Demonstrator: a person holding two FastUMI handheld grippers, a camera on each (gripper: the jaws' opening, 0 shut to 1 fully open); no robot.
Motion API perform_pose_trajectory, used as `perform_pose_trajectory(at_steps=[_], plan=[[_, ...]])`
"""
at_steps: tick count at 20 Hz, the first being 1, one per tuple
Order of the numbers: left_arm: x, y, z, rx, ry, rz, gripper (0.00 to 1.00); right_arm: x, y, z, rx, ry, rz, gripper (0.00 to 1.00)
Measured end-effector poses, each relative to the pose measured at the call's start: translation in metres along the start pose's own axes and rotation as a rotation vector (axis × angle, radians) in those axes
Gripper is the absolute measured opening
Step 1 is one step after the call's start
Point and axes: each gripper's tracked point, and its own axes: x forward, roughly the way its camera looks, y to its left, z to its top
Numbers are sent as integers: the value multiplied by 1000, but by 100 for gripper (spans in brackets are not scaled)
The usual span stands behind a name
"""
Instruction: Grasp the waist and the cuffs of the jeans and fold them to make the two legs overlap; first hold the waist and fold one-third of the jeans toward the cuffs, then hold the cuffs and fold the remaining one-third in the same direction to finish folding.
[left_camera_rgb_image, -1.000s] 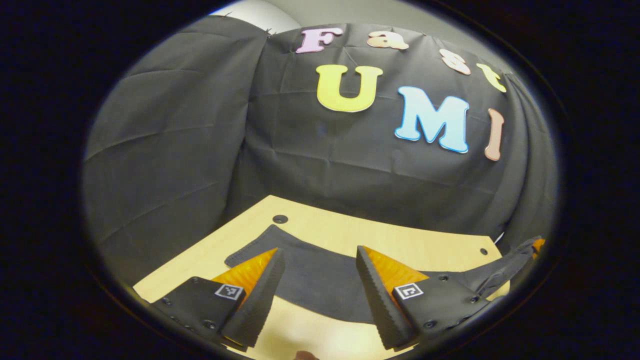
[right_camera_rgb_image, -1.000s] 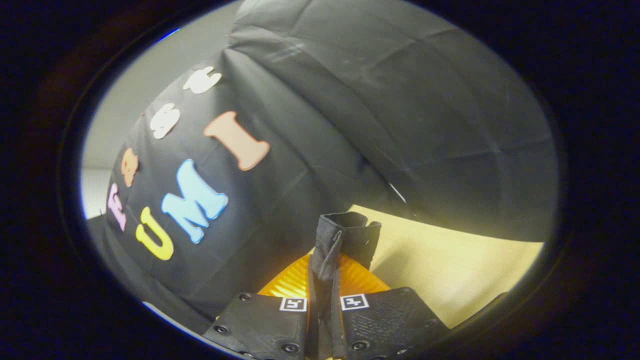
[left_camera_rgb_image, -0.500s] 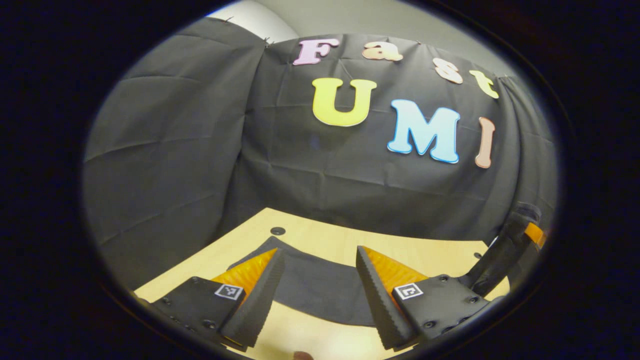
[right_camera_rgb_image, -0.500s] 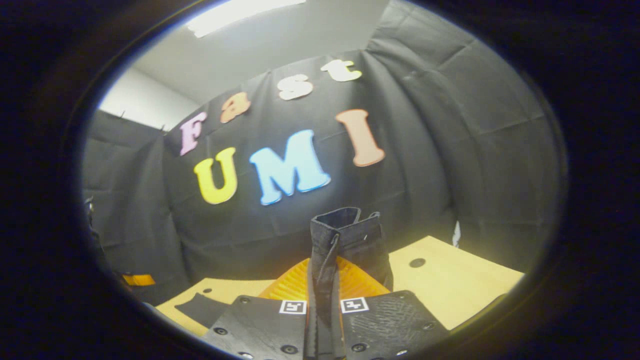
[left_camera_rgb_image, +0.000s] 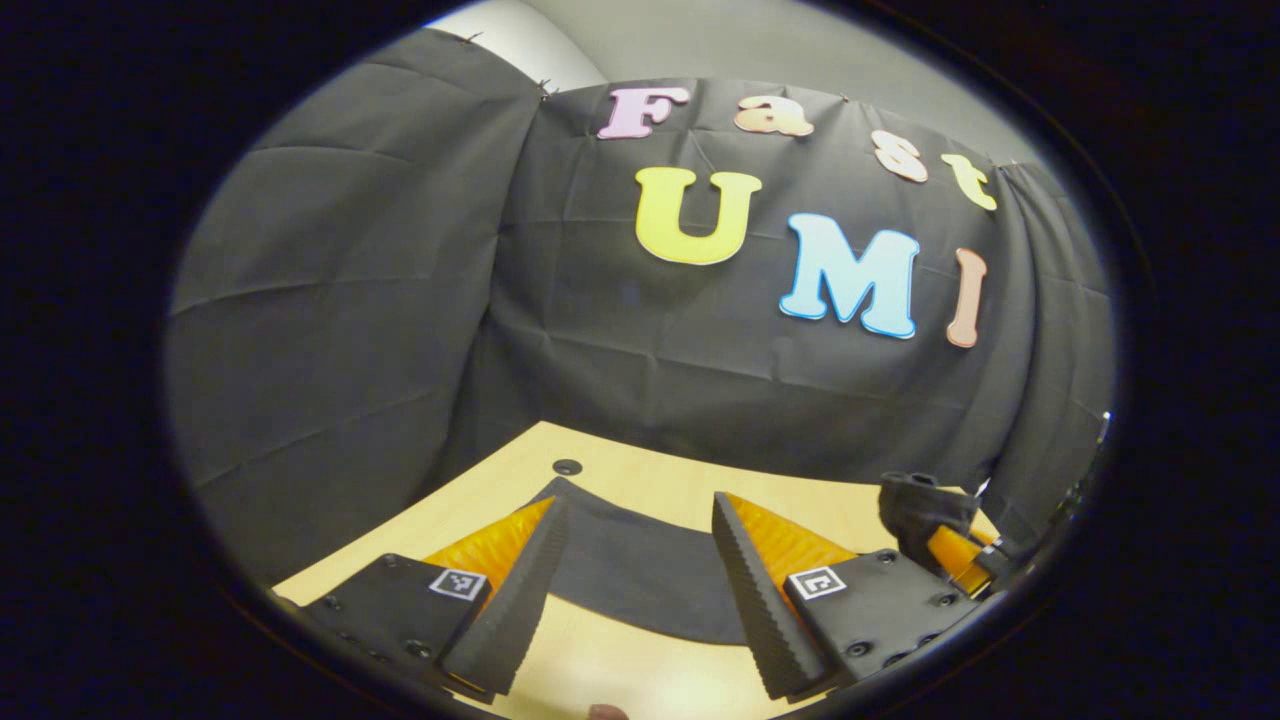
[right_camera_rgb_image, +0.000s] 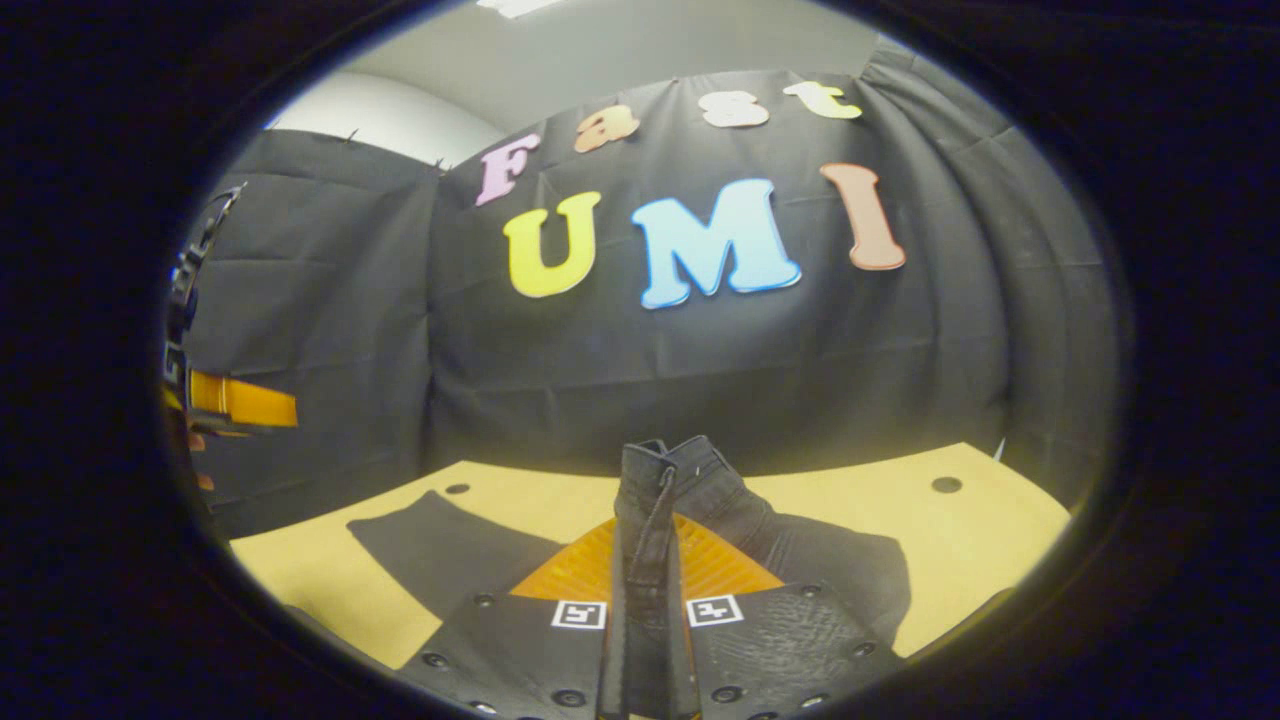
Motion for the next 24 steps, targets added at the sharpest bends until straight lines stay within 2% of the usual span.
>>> perform_pose_trajectory(at_steps=[3,4,5,6,7,9,10,13,14,16,18,19,20,24], plan=[[0,12,-13,-27,18,24,94,6,19,-36,-24,70,67,16],[0,15,-19,-41,28,32,94,7,26,-49,-24,96,93,13],[2,17,-25,-56,45,41,94,7,31,-59,-22,125,116,18],[4,21,-33,-72,62,53,94,6,36,-70,-14,152,143,18],[5,25,-38,-92,74,64,94,4,40,-76,-10,179,157,22],[8,29,-46,-140,92,79,96,2,38,-84,-43,208,164,41],[11,29,-49,-163,101,88,96,0,33,-85,-75,211,158,50],[21,31,-68,-238,152,98,94,-9,16,-67,-128,183,112,55],[26,34,-77,-268,176,99,94,-12,8,-55,-140,158,89,64],[38,42,-94,-339,227,104,95,-17,-4,-33,-158,116,45,61],[51,51,-107,-425,271,103,98,-27,-14,-15,-158,88,-1,65],[57,59,-112,-474,287,102,98,-32,-19,-7,-155,75,-23,62],[66,71,-118,-526,298,105,98,-39,-23,2,-151,60,-51,65],[95,127,-134,-721,316,132,98,-61,-40,24,-170,21,-137,65]])
